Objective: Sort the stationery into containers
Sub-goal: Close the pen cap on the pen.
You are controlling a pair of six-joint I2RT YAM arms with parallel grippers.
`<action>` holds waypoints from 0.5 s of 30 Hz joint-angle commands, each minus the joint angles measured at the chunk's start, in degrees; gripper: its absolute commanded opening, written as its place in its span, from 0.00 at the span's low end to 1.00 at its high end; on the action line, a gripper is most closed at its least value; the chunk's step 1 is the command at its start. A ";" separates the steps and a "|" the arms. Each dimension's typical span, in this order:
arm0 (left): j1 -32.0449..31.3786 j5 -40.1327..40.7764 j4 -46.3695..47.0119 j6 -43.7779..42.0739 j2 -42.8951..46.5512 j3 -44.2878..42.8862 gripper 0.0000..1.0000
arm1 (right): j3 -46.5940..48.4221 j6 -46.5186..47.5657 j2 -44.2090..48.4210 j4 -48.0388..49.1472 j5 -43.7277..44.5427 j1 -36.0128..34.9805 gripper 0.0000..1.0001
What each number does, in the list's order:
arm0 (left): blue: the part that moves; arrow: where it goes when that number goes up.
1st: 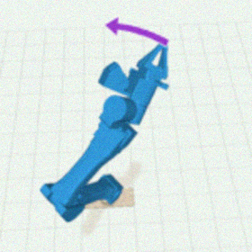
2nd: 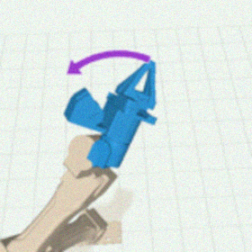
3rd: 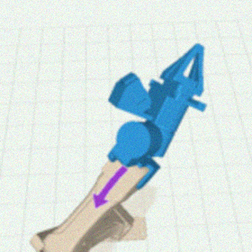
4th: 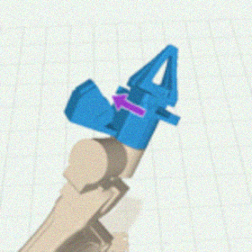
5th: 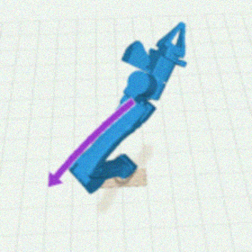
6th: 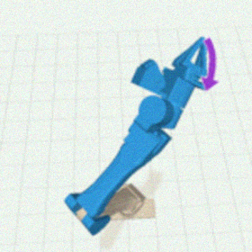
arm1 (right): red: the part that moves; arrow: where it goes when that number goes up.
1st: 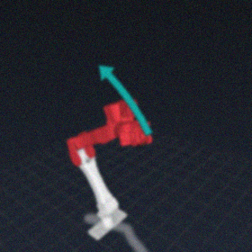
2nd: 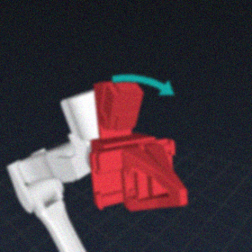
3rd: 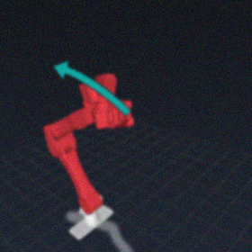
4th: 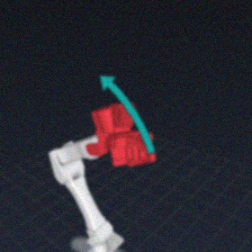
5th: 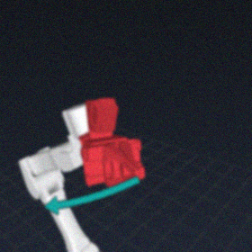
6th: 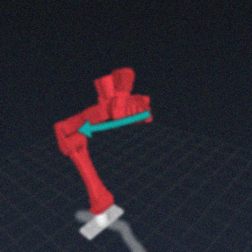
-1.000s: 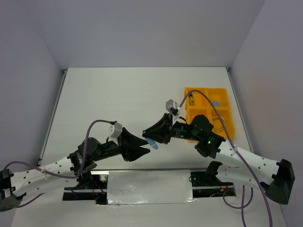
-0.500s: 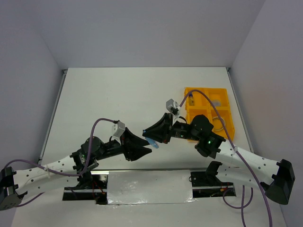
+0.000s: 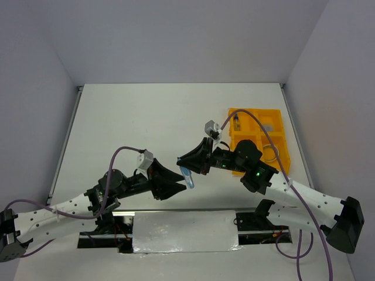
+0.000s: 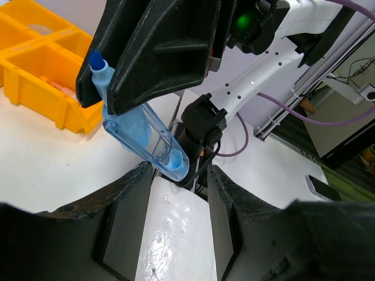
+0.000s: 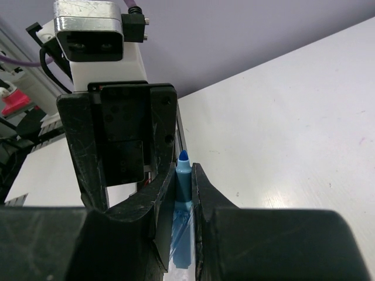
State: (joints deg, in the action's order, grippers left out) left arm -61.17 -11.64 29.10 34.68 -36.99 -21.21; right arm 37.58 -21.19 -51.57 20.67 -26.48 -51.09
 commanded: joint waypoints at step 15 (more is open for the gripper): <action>-0.53 2.58 0.34 -0.93 2.10 -2.17 0.54 | 2.94 2.47 -0.02 1.92 -0.06 0.47 0.00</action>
State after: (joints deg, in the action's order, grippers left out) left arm -61.30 -9.91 25.67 34.35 -36.36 -22.17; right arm 37.65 -20.05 -52.16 20.69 -27.14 -50.94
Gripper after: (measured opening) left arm 0.535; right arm 0.206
